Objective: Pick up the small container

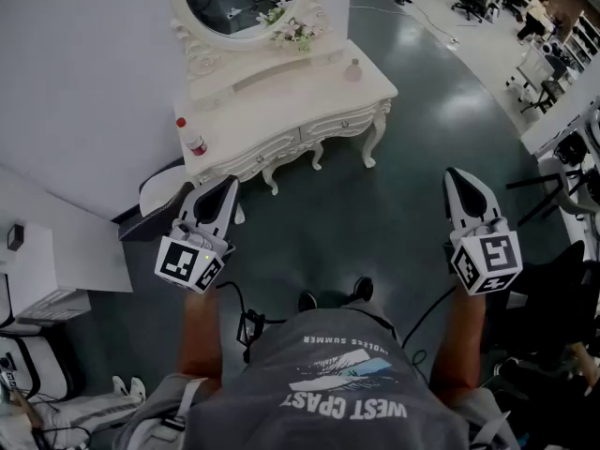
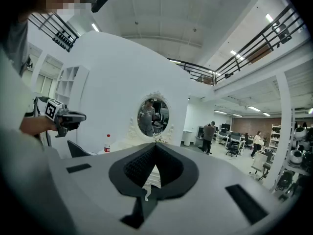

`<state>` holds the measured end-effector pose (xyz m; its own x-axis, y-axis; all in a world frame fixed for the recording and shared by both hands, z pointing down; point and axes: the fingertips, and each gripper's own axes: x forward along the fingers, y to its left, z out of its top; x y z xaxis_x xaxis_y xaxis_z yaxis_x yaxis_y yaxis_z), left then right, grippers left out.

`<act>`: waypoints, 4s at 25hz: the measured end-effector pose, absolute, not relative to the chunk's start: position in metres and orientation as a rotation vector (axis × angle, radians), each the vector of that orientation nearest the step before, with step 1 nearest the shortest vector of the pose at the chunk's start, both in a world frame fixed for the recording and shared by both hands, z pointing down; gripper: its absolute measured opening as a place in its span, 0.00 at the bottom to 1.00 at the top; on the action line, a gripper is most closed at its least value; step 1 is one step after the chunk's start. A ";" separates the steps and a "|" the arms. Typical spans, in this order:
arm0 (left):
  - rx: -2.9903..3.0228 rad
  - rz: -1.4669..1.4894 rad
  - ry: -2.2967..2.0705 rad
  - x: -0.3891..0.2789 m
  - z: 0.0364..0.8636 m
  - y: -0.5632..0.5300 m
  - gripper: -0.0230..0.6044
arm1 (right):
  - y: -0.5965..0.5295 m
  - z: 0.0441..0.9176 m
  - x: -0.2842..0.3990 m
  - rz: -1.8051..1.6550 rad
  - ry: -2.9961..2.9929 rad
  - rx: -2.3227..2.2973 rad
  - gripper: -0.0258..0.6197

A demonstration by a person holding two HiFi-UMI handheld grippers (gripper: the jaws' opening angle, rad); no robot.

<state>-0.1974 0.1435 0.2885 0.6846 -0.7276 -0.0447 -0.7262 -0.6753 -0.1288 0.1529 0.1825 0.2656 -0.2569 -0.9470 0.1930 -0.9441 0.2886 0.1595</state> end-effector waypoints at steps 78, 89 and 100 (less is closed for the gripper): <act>-2.883 -0.005 0.993 -0.075 0.311 -0.108 0.06 | -0.025 0.299 0.244 0.137 -2.229 1.815 0.08; -2.918 0.046 0.969 -0.097 0.320 -0.133 0.06 | -0.047 0.296 0.223 0.119 -2.175 1.826 0.08; -2.894 0.031 1.108 -0.126 0.331 -0.148 0.06 | -0.102 0.302 0.206 0.113 -2.240 1.728 0.08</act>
